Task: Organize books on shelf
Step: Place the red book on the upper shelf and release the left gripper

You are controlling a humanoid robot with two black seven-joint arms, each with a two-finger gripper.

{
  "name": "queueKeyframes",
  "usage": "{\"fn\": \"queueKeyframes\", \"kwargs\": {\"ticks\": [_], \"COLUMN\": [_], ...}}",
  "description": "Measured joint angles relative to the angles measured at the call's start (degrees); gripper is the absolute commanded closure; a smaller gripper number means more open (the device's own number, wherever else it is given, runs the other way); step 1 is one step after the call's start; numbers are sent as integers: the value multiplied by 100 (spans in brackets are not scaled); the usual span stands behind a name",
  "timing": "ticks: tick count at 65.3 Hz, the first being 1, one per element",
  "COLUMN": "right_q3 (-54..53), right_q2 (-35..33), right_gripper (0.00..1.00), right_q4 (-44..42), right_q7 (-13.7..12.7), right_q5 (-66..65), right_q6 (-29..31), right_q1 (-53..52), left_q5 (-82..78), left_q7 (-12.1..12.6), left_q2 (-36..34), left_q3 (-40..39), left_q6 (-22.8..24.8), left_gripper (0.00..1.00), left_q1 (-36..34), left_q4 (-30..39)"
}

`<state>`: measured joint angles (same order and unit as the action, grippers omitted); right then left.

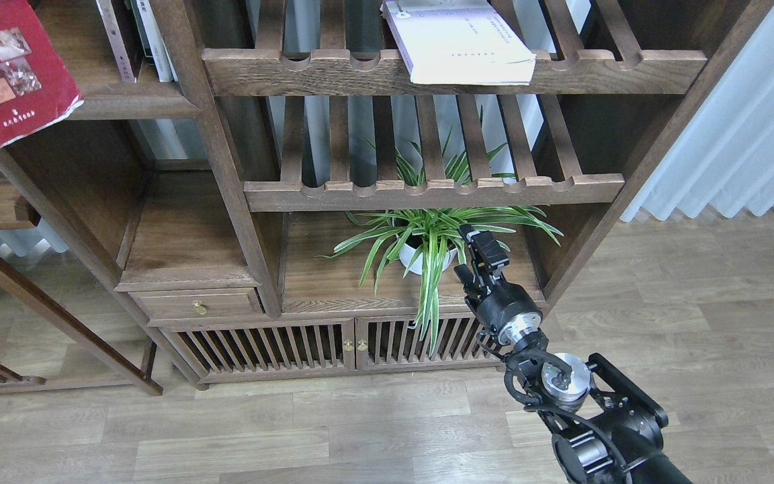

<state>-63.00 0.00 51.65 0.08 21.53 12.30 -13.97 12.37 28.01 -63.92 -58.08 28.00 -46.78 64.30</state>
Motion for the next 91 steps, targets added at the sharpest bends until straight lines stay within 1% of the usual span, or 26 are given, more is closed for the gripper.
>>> {"fn": "queueKeyframes", "kwargs": {"ticks": [14,19,34,55,72,79,86,91], "right_q3": [3,6,12,16,136,145,168,172], "right_q2": [0,0,0,0,0,0,0,0], "right_gripper": [1,1,1,1,1,1,1,1], "right_q4": [-4,-3,3,4,4,10,13,22], "right_q7": [0,0,0,-7,-10,-10,-10,-10], "right_q5": [0,0,0,-9,-9,-9,-9,-9], "right_q6": [0,0,0,0,8,14,17,21], "right_q1": [-4,-10,-45,-92,-103,-105,-106,-106], "left_q5": [-19,-24,-270,-619,-880,-972,-1036,-1081], "left_q7": [0,0,0,0,-77,-182,-396,-547], "left_q2": [34,61,487,953,1080,1080,1080,1081], "left_q3": [0,-7,-166,-666,-750,-755,-757,-760], "left_q6": [0,0,0,0,0,0,-9,-130], "left_gripper": [91,93,95,96,97,97,97,97], "left_q1": [-166,-207,-306,-340,-406,-410,-424,-428], "left_q4": [-41,-45,-279,-425,-437,-474,-493,-496]}}
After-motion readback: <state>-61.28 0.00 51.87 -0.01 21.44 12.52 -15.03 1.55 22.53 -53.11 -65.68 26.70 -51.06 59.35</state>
